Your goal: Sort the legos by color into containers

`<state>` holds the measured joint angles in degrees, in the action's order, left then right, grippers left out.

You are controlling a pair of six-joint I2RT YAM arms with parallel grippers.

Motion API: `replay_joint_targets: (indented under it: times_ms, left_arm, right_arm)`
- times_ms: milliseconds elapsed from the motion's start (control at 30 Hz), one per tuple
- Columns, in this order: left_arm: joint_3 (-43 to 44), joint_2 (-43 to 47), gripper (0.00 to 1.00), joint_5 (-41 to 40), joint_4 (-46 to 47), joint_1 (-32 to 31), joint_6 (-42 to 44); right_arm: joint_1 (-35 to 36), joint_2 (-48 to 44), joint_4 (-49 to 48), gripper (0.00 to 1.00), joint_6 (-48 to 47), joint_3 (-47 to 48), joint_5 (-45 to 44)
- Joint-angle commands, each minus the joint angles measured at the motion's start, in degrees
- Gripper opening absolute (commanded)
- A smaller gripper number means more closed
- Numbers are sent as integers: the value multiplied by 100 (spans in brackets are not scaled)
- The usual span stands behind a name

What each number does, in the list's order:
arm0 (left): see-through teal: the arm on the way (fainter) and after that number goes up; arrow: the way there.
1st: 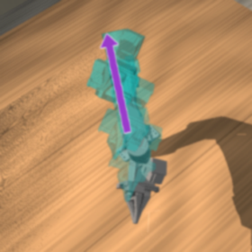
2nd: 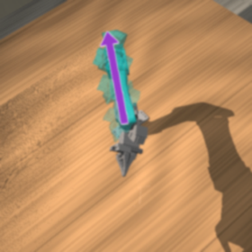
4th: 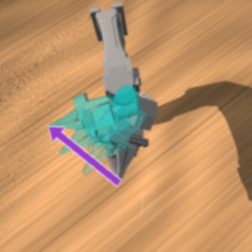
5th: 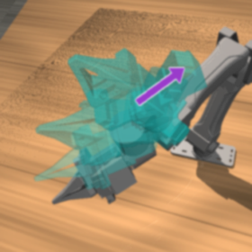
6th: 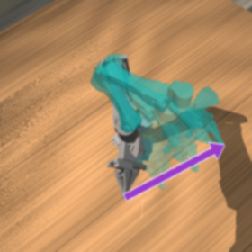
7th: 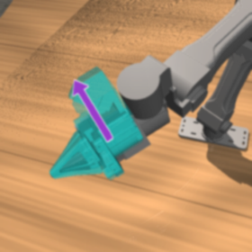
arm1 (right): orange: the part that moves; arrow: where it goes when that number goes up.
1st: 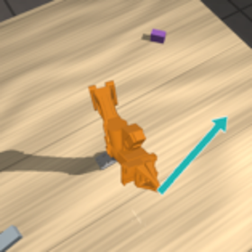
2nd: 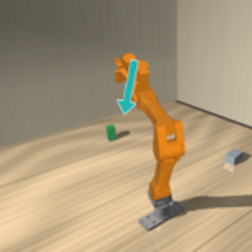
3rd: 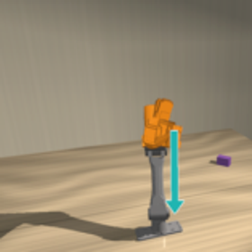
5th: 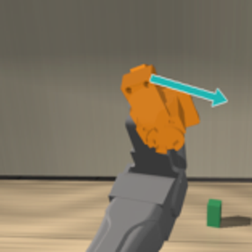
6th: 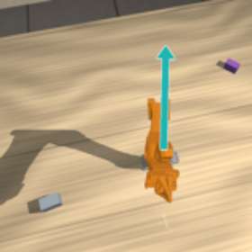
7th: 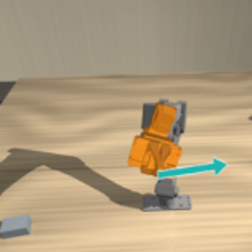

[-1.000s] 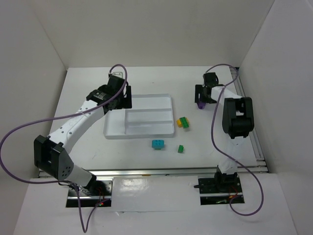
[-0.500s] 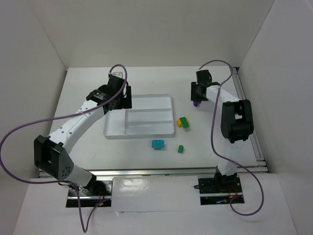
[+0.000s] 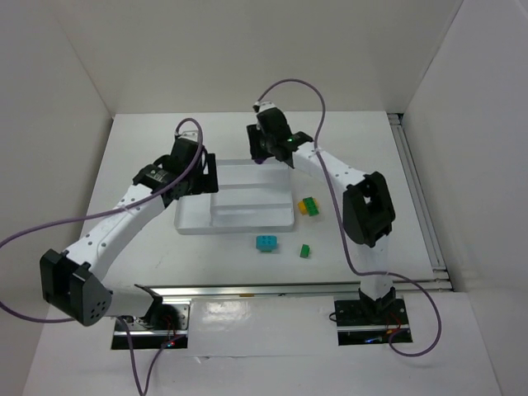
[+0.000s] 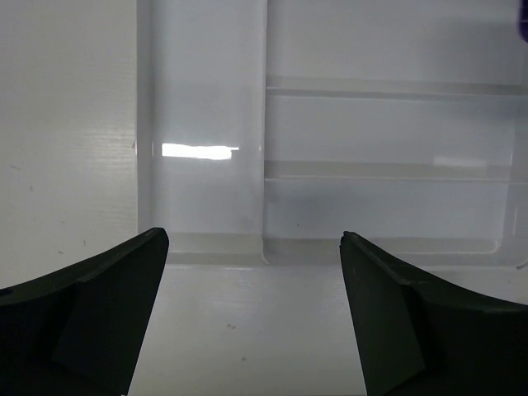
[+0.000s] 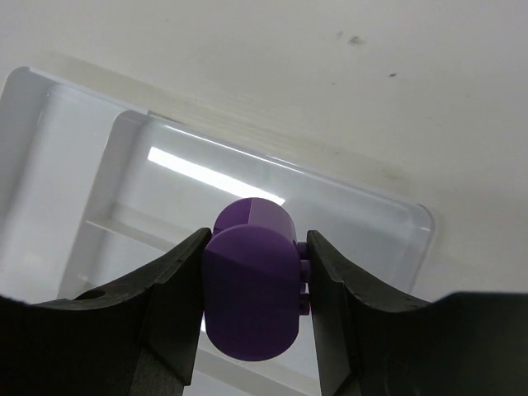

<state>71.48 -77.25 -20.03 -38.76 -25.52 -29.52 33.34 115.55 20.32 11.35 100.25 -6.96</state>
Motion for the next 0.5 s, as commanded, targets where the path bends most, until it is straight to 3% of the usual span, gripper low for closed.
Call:
replay_joint_targets:
  times_ms: [0, 267, 467]
  left_arm:
    - [-222, 447, 98, 245, 106, -41, -256]
    - [-337, 738, 100, 254, 106, -41, -327]
    - [-337, 738, 100, 184, 106, -41, -274]
  right_arm:
    - [321, 424, 68, 52, 200, 600, -253]
    - [761, 1304, 350, 57, 332, 1585, -613]
    - [814, 1488, 350, 77, 447, 1638, -718]
